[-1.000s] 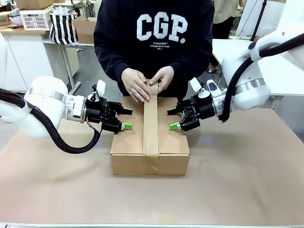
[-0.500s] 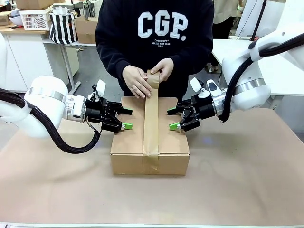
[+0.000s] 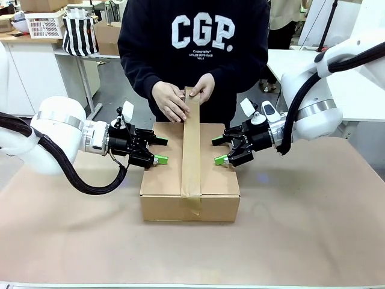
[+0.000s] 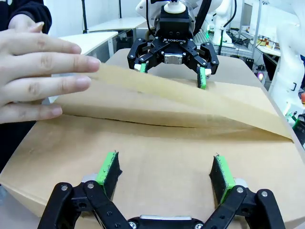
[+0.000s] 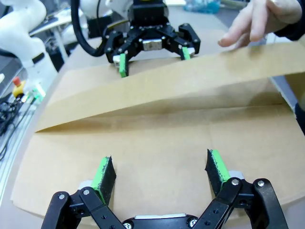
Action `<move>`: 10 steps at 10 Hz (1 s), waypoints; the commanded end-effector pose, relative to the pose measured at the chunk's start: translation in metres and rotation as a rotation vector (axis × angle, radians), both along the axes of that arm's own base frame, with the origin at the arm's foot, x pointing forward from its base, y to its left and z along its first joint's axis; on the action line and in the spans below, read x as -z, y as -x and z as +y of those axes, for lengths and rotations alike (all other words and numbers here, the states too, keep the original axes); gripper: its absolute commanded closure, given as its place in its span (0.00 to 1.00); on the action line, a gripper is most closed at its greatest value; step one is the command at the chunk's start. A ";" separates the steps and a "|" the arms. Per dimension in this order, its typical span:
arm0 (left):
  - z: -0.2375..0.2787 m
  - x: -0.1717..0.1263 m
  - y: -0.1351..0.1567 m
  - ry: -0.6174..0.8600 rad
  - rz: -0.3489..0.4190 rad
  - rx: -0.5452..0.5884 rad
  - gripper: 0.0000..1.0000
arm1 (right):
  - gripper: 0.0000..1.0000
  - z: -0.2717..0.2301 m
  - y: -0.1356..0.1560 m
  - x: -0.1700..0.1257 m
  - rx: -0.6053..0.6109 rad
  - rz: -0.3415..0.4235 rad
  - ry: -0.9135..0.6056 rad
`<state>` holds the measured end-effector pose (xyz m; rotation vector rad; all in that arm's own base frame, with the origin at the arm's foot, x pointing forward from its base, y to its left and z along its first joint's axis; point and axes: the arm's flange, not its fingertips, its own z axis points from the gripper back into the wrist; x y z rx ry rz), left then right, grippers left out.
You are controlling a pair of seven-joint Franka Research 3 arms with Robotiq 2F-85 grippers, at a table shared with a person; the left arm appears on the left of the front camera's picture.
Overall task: Pack the gift set into the box.
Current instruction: Press and hold the closed box until the human finishes sealing it.
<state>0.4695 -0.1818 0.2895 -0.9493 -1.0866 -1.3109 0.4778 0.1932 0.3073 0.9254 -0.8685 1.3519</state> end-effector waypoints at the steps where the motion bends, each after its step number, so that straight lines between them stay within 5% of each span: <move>1: 0.003 0.004 0.003 -0.008 -0.012 0.000 0.00 | 0.00 0.000 0.000 0.002 0.003 0.001 0.005; 10: 0.003 0.004 0.003 -0.008 -0.012 0.000 0.00 | 0.00 0.000 0.000 0.002 0.003 0.001 0.005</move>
